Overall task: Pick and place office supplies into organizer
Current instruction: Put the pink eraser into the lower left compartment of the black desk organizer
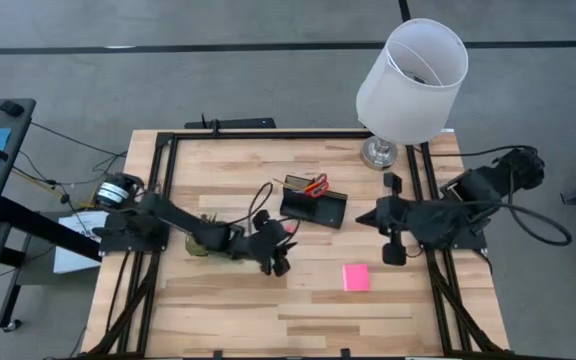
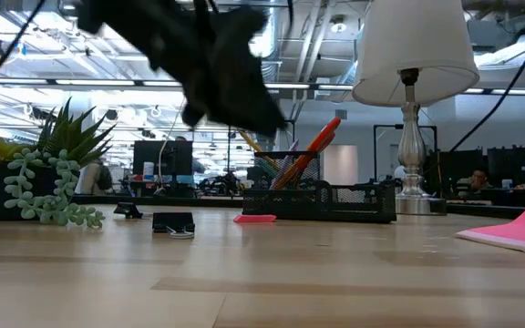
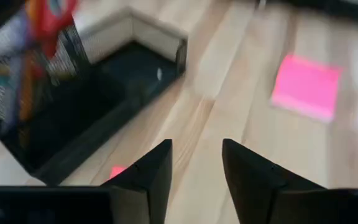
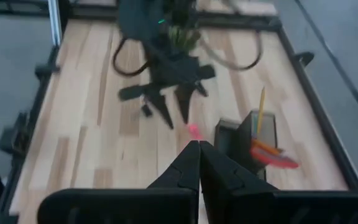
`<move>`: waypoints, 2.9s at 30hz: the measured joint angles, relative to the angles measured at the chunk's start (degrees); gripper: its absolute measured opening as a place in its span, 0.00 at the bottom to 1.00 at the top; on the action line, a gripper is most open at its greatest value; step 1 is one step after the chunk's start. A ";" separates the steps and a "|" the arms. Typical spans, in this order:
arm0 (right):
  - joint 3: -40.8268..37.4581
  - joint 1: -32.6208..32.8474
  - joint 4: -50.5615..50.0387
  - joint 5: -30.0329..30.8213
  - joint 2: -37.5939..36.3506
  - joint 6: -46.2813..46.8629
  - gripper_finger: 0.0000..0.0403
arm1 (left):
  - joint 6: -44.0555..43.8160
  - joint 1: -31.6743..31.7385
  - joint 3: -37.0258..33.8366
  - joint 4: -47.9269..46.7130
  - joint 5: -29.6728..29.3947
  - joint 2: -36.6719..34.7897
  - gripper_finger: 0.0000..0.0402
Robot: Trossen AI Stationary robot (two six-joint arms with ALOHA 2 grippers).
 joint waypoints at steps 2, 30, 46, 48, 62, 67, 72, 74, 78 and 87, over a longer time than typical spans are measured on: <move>-2.87 1.07 -0.03 -0.06 -0.69 1.06 0.00 | 3.33 1.79 0.00 -0.86 3.52 1.64 0.36; -15.04 5.19 0.42 4.28 -1.64 8.09 0.00 | 8.37 7.65 0.00 -4.77 5.20 9.95 0.37; -15.04 4.75 0.42 4.26 -1.79 7.98 0.00 | 9.22 12.21 0.02 -6.08 9.72 9.86 0.33; -15.04 4.75 0.42 4.26 -1.77 7.98 0.00 | 8.37 12.52 0.02 -6.08 10.74 9.84 0.29; -15.03 4.75 0.47 4.26 -1.77 7.98 0.00 | 11.23 6.49 7.94 -10.30 -3.37 8.31 0.05; -15.01 4.75 0.47 4.26 -1.68 7.98 0.00 | 17.98 8.13 13.96 -14.20 -5.53 8.39 0.03; -15.01 4.75 0.47 4.26 -1.66 7.98 0.00 | 19.68 12.53 15.74 -18.88 -3.50 8.41 0.05; -15.01 4.75 0.46 4.25 -1.66 7.98 0.00 | 18.86 14.09 15.70 -20.21 -0.27 8.44 0.06; -15.01 4.75 0.45 4.26 -1.66 6.31 0.00 | 18.58 15.81 15.67 -20.81 1.04 8.46 0.08; -15.01 4.75 0.47 4.26 -1.66 5.53 0.00 | 20.54 15.68 15.67 -20.56 4.96 8.46 0.10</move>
